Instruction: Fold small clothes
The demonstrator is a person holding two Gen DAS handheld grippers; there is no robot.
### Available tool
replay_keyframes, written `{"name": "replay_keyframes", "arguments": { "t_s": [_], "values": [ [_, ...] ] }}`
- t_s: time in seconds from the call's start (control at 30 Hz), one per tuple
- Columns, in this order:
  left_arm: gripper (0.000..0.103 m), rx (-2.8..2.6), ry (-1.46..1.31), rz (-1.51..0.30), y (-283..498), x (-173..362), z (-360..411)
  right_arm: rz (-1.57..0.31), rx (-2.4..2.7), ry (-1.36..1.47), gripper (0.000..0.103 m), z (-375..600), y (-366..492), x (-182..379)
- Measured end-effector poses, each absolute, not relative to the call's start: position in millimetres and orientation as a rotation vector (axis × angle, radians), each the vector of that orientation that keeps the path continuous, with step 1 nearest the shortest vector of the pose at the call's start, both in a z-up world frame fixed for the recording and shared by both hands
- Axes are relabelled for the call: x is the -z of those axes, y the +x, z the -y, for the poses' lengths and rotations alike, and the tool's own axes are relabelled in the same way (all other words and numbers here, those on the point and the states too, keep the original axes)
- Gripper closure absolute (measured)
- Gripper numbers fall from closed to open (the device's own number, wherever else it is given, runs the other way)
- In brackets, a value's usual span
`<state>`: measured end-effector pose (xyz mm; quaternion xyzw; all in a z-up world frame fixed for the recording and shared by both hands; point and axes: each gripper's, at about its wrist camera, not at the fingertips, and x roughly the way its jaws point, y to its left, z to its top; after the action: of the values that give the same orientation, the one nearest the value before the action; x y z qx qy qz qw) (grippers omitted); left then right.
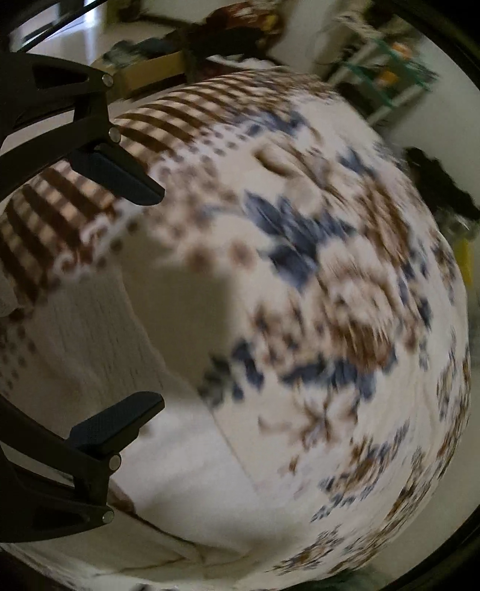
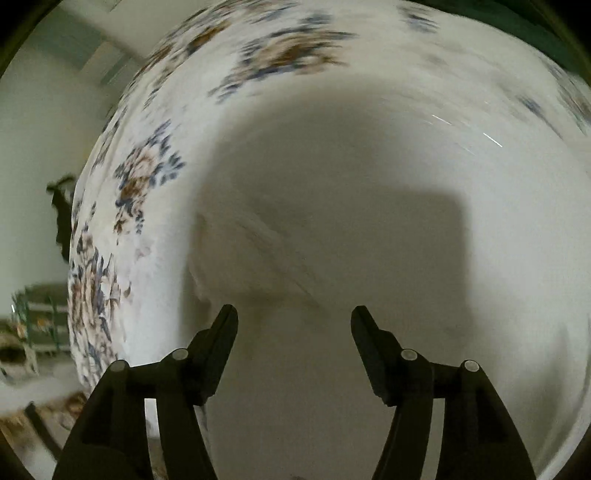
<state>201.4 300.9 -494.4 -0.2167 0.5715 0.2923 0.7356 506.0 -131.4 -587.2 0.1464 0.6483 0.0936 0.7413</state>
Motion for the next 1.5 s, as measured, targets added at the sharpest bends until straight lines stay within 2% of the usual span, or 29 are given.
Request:
{"name": "replay_keyframes", "arguments": {
  "t_s": [0.13, 0.2, 0.27, 0.3, 0.33, 0.37, 0.4, 0.5, 0.67, 0.8, 0.9, 0.97, 1.0, 1.03, 1.13, 1.2, 1.33, 1.47, 1.5],
  "values": [
    [0.001, -0.564, -0.662, -1.34, 181, 537, -324, -1.491, -0.119, 0.389, 0.035, 172, 468, 601],
    [0.004, -0.49, -0.737, -1.355, 182, 553, -321, -1.543, -0.088, 0.39, 0.035, 182, 448, 616],
    [0.017, -0.404, -0.768, -1.37, 189, 566, -308, -1.575, -0.078, 0.387, 0.035, 182, 434, 630],
    [0.029, -0.373, -0.746, -1.367, 194, 566, -301, -1.586, -0.079, 0.38, 0.035, 180, 431, 636],
    [0.056, -0.35, -0.686, -1.377, 200, 565, -291, -1.596, -0.078, 0.37, 0.035, 177, 427, 641],
    [0.078, -0.323, -0.629, -1.388, 206, 562, -281, -1.606, -0.076, 0.361, 0.035, 173, 424, 644],
    [0.091, -0.296, -0.63, -1.382, 208, 558, -278, -1.61, -0.082, 0.359, 0.035, 167, 422, 646],
    [0.092, -0.322, -0.643, -1.293, 211, 529, -294, -1.586, -0.104, 0.342, 0.035, 151, 421, 640],
    [0.092, -0.48, -0.716, -1.04, 218, 471, -377, -1.527, -0.1, 0.293, 0.035, 122, 425, 624],
    [0.086, -0.503, -0.827, -0.91, 240, 467, -433, -1.521, -0.07, 0.286, 0.035, 97, 435, 627],
    [0.073, -0.504, -0.915, -0.891, 249, 477, -441, -1.518, -0.061, 0.334, 0.028, 82, 443, 633],
    [0.064, -0.522, -0.948, -0.876, 243, 480, -440, -1.514, -0.074, 0.369, 0.028, 77, 446, 632],
    [0.05, -0.531, -0.971, -0.871, 236, 482, -439, -1.512, -0.078, 0.37, 0.027, 70, 448, 632],
    [0.041, -0.547, -0.993, -0.864, 231, 484, -440, -1.508, -0.084, 0.369, 0.027, 69, 449, 630],
    [0.04, -0.562, -1.115, -0.827, 207, 496, -432, -1.493, -0.092, 0.386, 0.026, 71, 449, 627],
    [0.04, -0.538, -1.196, -0.845, 205, 514, -421, -1.479, -0.078, 0.405, 0.02, 78, 449, 626],
    [0.04, -0.499, -1.331, -0.859, 233, 559, -407, -1.434, -0.004, 0.458, 0.02, 100, 447, 625],
    [0.043, -0.589, -1.261, -0.865, 280, 576, -413, -1.409, 0.065, 0.496, 0.019, 126, 448, 626],
    [0.057, -0.614, -1.218, -0.855, 288, 571, -414, -1.407, 0.072, 0.498, 0.019, 130, 449, 627]
  ]
}}
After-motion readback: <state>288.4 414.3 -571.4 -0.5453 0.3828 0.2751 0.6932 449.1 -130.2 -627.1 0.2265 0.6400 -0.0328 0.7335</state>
